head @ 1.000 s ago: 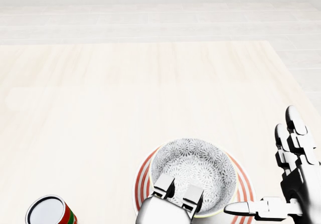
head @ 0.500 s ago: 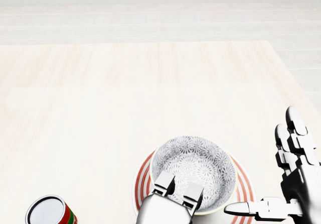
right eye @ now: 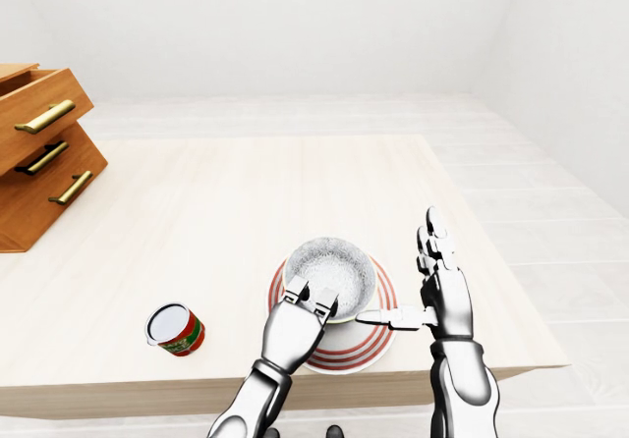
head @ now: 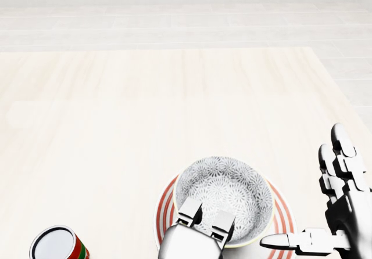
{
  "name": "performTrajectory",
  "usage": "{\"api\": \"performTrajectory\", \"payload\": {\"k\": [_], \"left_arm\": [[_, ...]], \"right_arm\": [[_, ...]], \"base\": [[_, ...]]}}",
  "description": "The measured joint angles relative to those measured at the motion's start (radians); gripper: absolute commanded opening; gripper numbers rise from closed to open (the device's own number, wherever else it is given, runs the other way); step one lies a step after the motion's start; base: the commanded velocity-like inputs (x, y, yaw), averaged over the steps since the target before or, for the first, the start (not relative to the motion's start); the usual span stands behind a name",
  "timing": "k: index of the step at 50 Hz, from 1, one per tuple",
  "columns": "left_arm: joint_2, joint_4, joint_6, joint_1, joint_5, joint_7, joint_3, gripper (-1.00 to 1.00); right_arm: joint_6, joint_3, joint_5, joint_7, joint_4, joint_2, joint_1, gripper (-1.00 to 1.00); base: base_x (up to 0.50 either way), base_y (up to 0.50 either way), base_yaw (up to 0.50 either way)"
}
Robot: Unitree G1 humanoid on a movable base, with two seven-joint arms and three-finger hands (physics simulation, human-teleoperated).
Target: Put the bowl on the plate.
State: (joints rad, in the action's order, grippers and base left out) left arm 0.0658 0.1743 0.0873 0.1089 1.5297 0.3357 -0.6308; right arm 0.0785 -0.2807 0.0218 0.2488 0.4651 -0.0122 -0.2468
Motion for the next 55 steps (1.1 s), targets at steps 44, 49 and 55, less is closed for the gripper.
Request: {"api": "performTrajectory", "payload": {"k": [44,49,55], "left_arm": [[-0.013,-0.044,0.0,0.015,-0.004,-0.024,-0.001,-0.84],[-0.016,-0.051,0.0,0.018,-0.007,-0.028,-0.002,-0.73],[-0.018,-0.058,0.0,0.021,-0.016,-0.031,-0.001,-0.58]], "right_arm": [[0.009,-0.003,-0.002,-0.001,0.006,0.001,0.004,1.0],[0.009,-0.004,0.0,-0.001,0.006,0.002,0.005,1.0],[0.009,-0.005,0.002,-0.002,0.004,0.002,0.006,1.0]], "base": [[0.0,0.0,0.0],[0.0,0.0,0.0],[0.0,0.0,0.0]]}}
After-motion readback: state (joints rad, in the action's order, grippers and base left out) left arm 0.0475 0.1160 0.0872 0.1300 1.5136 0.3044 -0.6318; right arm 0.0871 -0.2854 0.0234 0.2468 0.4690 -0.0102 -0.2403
